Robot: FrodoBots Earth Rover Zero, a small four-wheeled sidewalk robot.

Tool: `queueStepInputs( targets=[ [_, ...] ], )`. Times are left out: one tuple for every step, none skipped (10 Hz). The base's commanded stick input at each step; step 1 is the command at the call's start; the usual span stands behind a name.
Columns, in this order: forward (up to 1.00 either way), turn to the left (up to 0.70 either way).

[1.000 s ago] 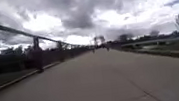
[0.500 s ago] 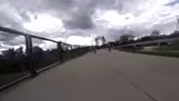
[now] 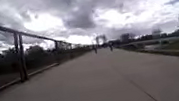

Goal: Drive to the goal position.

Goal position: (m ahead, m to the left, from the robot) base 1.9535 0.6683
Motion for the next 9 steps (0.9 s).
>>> queueStepInputs(
  targets=[
    [1.00,0.00],
    [1.00,0.00],
    [1.00,0.00],
    [1.00,0.00],
    [1.00,0.00],
    [1.00,0.00],
    [1.00,0.00],
    [1.00,0.00],
    [1.00,0.00]
  ],
)
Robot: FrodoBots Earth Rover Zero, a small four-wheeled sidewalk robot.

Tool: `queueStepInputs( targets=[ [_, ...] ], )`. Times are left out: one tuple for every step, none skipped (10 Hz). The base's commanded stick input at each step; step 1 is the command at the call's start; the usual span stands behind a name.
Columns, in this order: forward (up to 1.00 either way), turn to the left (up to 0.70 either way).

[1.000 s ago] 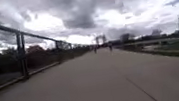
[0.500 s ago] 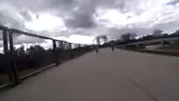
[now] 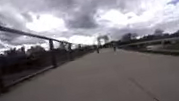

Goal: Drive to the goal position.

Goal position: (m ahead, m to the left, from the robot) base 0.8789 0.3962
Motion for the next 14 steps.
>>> queueStepInputs(
  targets=[
    [1.00,0.00],
    [1.00,0.00],
    [1.00,0.00],
    [1.00,0.00],
    [1.00,0.00],
    [1.00,0.00],
    [1.00,0.00],
    [1.00,0.00],
    [1.00,0.00],
    [1.00,0.00],
    [1.00,0.00],
    [1.00,0.00],
    [0.98,0.00],
    [0.84,0.00]
  ],
)
